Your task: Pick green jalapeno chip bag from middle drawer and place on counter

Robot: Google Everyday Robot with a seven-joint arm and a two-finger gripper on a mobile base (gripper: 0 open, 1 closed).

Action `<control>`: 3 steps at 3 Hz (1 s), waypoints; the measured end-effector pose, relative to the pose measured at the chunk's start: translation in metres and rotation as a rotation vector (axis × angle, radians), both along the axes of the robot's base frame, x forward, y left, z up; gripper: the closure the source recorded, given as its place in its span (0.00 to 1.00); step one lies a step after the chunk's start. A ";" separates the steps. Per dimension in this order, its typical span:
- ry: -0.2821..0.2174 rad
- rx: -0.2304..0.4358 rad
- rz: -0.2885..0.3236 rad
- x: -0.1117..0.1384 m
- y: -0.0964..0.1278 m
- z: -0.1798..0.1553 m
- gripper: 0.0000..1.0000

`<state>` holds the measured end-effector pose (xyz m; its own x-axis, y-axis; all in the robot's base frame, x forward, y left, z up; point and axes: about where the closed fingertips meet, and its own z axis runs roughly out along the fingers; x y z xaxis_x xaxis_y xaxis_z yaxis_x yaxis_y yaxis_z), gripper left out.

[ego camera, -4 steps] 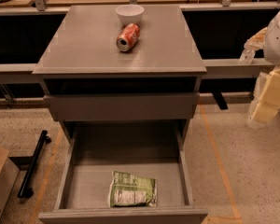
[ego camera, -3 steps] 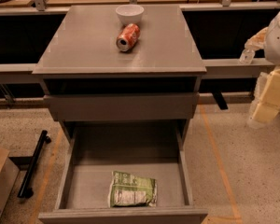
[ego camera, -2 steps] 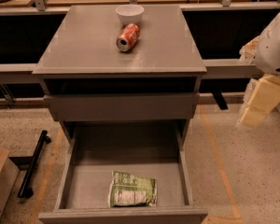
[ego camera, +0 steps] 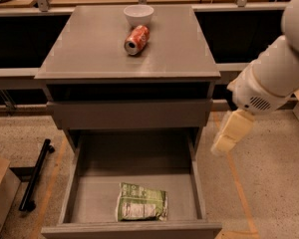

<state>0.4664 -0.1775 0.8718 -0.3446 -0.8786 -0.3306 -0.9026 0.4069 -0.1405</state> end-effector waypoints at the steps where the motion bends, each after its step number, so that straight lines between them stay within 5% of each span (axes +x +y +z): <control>1: 0.002 0.005 -0.003 0.002 0.002 -0.006 0.00; 3: 0.084 0.080 -0.039 0.006 0.029 -0.068 0.00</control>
Offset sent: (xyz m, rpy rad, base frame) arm 0.0009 0.0079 -0.0559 0.1194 0.0923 -0.0496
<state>0.4721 -0.1490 0.8041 -0.4077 -0.8359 -0.3676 -0.8930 0.4491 -0.0309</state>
